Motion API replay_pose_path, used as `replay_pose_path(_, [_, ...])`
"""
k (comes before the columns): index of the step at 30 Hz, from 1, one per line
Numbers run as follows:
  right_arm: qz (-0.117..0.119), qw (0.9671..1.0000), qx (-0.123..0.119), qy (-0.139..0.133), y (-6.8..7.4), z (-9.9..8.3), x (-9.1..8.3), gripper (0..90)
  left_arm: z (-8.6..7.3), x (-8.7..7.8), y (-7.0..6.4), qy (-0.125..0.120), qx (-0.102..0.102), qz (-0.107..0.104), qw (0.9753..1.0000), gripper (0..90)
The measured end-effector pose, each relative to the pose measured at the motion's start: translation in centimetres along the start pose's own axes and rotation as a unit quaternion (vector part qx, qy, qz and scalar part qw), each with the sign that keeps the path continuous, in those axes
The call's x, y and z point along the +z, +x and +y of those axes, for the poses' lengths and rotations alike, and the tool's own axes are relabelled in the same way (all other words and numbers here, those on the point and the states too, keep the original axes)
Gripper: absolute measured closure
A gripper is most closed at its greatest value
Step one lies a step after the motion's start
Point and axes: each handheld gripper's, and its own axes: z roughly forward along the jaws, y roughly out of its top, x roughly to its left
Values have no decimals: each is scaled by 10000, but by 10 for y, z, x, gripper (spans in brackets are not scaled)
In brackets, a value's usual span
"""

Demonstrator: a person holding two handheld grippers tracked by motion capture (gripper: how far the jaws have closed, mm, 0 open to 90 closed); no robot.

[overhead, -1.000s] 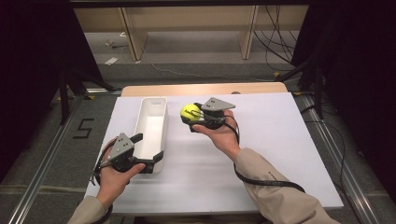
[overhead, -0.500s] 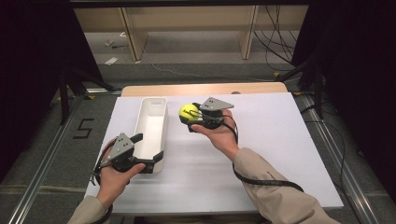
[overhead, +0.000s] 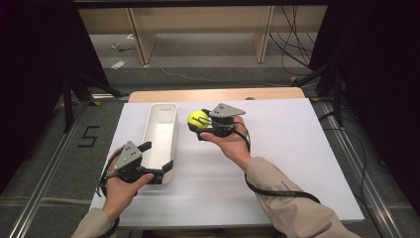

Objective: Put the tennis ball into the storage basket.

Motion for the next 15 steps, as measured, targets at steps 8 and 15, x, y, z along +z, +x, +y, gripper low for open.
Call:
replay_pose_path(8, [42,10000,-9,9,3,0,3,277,0,0,0,-6,-3,-1,10000,0])
replay_pose_path(15, [84,10000,-21,19,6,0,6,277,0,0,0,-8,-2,-3,10000,0])
